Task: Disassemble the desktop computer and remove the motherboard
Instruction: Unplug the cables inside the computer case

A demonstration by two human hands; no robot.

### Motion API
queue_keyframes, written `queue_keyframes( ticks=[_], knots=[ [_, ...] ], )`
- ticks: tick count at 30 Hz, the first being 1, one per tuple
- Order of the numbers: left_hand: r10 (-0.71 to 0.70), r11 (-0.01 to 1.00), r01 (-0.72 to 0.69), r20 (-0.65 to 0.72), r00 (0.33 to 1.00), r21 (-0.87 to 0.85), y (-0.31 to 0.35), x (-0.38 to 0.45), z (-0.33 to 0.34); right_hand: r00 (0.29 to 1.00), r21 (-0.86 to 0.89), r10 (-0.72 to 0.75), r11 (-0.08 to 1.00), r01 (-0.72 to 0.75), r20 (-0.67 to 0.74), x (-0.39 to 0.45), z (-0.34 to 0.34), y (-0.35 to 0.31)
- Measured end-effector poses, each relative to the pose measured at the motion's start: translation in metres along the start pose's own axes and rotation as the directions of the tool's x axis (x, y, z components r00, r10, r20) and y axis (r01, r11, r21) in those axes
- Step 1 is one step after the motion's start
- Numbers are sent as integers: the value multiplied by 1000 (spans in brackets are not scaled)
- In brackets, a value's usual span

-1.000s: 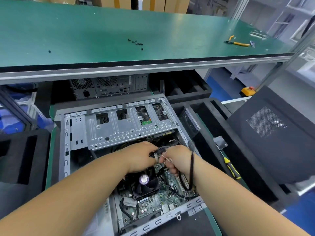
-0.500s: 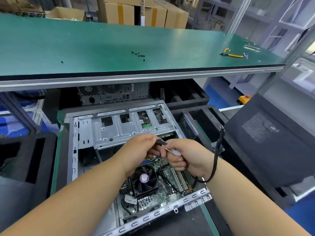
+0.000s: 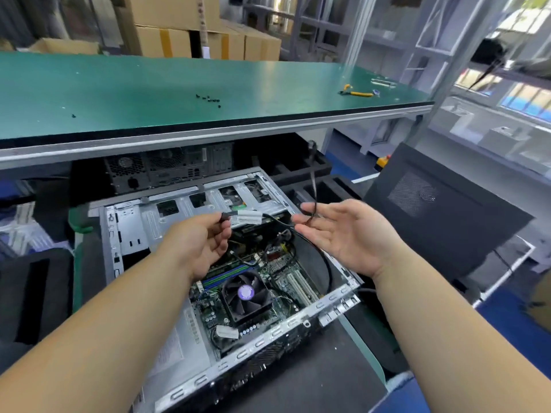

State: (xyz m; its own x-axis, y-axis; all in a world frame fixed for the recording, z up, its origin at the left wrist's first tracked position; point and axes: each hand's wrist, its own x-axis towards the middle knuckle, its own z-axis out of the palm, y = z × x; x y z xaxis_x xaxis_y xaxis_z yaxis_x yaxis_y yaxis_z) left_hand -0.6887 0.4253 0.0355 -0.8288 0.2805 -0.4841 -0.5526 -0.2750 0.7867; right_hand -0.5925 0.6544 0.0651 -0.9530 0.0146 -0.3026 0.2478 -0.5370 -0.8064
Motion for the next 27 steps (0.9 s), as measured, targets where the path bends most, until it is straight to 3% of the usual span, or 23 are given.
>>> queue_keyframes(
  ticks=[3, 7, 10, 13, 20, 23, 25, 27],
  knots=[
    [-7, 999, 4, 49, 999, 52, -8, -7, 13, 953, -265, -231, 948, 175, -197, -9, -4, 3],
    [-1, 987, -16, 107, 994, 158, -18, -15, 31, 857, -383, -420, 875, 295, -300, -22, -25, -10],
    [49, 962, -68, 75, 996, 264, -29, -17, 44, 761, -506, -535, 802, 319, -367, -19, -59, -24],
    [114, 929, -119, 35, 993, 351, -41, -17, 55, 745, -596, -567, 749, 290, -351, -6, -105, -33],
    [239, 824, -155, -86, 967, 546, -64, -6, 87, 839, -762, -442, 645, 52, -317, 62, -185, -13],
    [277, 806, -152, -137, 951, 572, -68, -2, 96, 881, -846, -389, 533, -23, -269, 92, -196, -1],
    [293, 805, -140, -181, 939, 577, -71, -1, 97, 940, -866, -232, 488, -110, -250, 111, -198, 3],
    [299, 809, -115, -235, 925, 577, -74, 0, 97, 969, -914, -17, 335, -227, -247, 124, -196, 3]
  ],
)
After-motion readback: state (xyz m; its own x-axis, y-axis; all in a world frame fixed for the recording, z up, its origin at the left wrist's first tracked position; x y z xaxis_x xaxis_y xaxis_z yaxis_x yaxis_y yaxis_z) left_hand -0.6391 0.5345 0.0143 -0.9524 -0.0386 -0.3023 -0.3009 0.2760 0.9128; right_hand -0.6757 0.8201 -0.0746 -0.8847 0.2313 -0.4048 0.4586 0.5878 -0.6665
